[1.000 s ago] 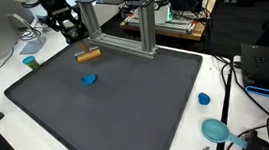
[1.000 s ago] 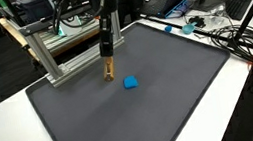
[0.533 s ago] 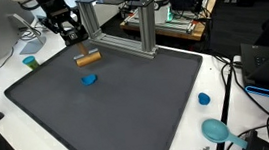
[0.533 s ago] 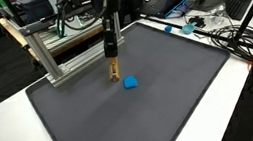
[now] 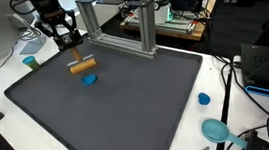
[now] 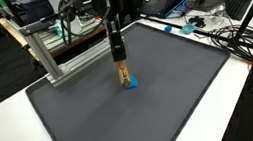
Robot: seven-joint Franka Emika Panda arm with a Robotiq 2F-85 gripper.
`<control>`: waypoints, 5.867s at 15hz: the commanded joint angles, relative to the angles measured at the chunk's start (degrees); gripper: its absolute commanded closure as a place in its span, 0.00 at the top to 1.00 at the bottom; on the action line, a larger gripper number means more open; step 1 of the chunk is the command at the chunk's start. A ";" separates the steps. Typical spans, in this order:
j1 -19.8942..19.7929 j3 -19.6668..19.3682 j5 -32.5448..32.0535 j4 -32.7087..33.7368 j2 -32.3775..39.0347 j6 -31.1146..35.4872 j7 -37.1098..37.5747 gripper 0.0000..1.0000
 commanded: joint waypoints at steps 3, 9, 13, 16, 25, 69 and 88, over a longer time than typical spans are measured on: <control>-0.54 0.98 3.11 -4.81 -2.35 6.10 1.14 0.22; 0.53 0.47 0.61 -5.84 -1.96 7.93 3.21 0.22; 1.02 0.59 -0.04 -5.61 -1.04 7.80 4.87 0.22; 1.26 0.48 -0.31 -4.85 -0.55 7.82 5.80 0.22; 0.71 0.93 -1.35 -4.10 1.94 7.20 6.53 0.47; -1.91 3.91 12.18 -8.41 -0.47 15.04 0.62 0.22; 1.24 -0.33 -0.53 -8.96 2.81 15.40 13.72 0.22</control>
